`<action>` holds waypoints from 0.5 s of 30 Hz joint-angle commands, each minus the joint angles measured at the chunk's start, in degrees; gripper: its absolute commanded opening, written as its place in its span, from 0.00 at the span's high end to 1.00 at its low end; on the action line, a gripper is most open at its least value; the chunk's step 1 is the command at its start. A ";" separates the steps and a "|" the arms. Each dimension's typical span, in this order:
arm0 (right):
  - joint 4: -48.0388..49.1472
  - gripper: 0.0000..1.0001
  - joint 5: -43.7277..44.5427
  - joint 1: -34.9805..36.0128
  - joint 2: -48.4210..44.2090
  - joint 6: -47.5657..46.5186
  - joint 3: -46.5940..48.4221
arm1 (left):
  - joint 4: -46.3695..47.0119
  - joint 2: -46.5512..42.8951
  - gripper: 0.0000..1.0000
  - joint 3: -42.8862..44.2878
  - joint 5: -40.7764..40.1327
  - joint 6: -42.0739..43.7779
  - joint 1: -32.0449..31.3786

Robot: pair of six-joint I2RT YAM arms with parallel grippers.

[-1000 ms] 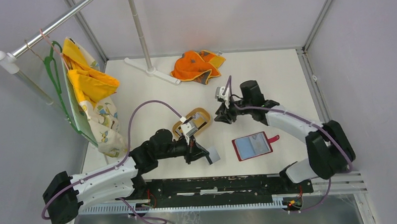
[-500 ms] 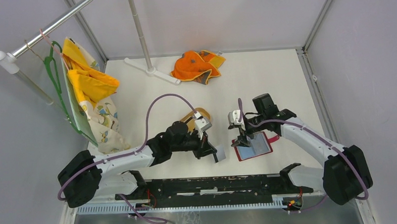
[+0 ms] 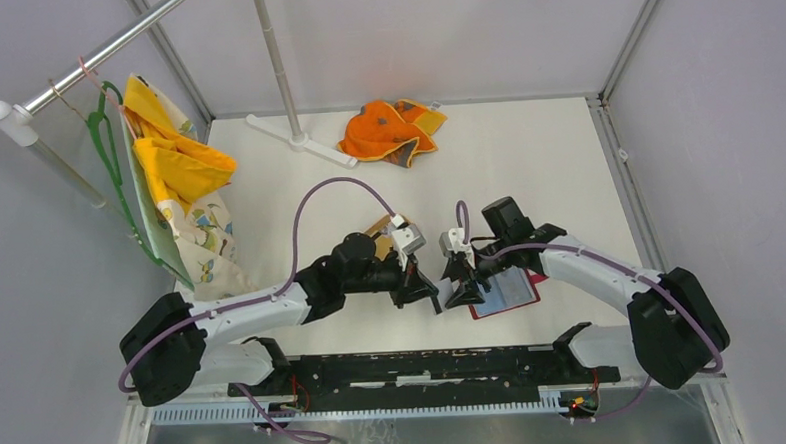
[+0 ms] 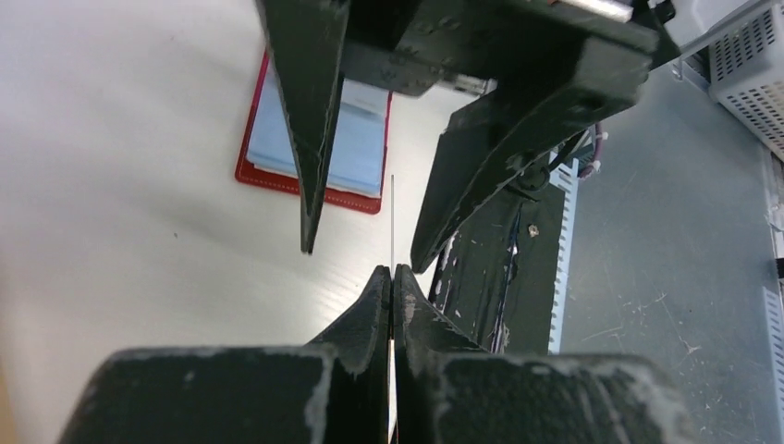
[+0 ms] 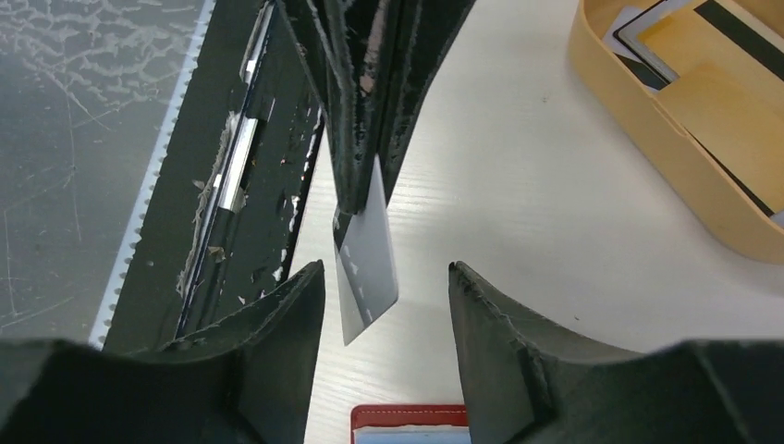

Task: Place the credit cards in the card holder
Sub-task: Move the card holder to the center of the board.

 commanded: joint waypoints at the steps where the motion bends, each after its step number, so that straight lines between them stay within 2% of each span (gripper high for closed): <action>1: 4.18 0.52 -1.74 0.90 1.55 5.19 0.86 | 3.26 0.13 0.98 3.67 2.36 3.93 0.14; 4: 2.98 0.78 -2.07 0.92 1.98 5.36 1.80 | 2.99 -0.07 0.98 3.89 2.03 4.20 0.08; 6: 1.90 0.92 -2.75 0.92 2.15 4.95 2.48 | 3.23 -0.53 0.97 3.50 1.30 4.12 0.08; 8: 0.08 1.00 -4.40 0.91 2.48 3.91 3.35 | 4.69 -1.34 0.84 2.29 0.03 3.05 0.12; 12: -4.46 1.00 -8.71 0.08 2.74 0.46 5.02 | 13.81 -5.63 0.51 -4.18 -3.03 -1.06 0.07; 13: -4.51 1.00 -9.51 -0.27 2.62 0.43 4.96 | 16.38 -6.99 0.45 -6.30 -3.81 -2.17 0.13; 15: -4.05 1.00 -10.87 -0.82 2.21 0.87 4.70 | 21.21 -9.32 0.40 -10.79 -5.35 -4.12 0.13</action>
